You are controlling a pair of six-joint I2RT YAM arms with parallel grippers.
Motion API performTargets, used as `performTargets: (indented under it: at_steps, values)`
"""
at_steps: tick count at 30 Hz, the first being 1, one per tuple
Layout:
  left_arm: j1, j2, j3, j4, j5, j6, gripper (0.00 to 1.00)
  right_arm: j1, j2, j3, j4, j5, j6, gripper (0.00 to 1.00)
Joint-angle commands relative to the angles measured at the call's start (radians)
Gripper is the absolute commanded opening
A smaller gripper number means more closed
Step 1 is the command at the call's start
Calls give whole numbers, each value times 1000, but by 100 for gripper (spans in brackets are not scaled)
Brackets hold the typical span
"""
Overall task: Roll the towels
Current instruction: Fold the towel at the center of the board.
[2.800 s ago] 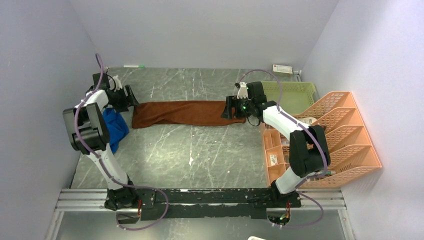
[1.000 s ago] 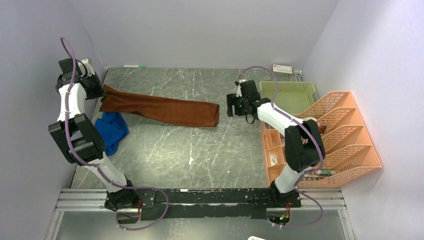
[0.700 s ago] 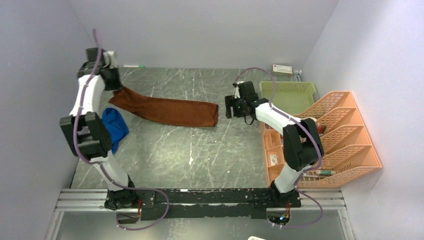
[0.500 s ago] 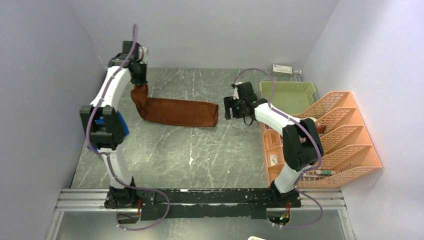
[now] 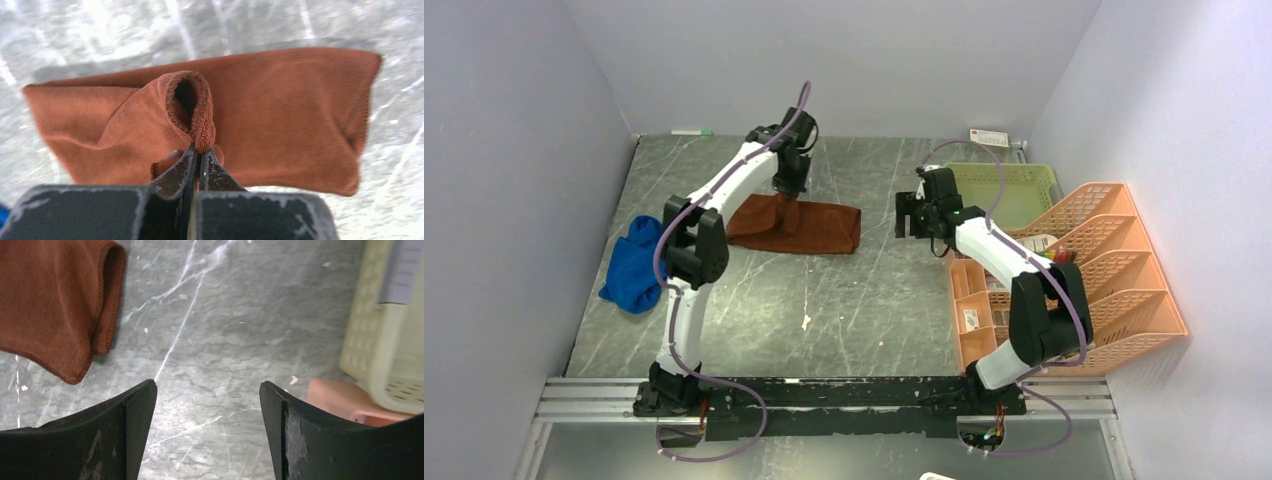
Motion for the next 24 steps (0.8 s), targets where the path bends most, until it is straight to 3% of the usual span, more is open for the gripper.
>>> performTargets:
  at_steps: [1, 9, 13, 17, 24]
  values:
    - [-58, 87, 131, -20, 109, -114, 7, -25, -76, -9, 40, 36, 18, 76]
    - [-126, 163, 219, -37, 257, -163, 7, -47, -111, -59, 37, 35, 22, 77]
    - [-97, 86, 133, -30, 243, -161, 7, -49, -123, -68, 40, 30, 21, 77]
    - [9, -125, -85, 80, 293, -142, 7, -50, -125, -65, 41, 16, 17, 77]
    - [341, -395, -317, 161, 313, 74, 7, -50, -115, -62, 48, -29, 22, 77]
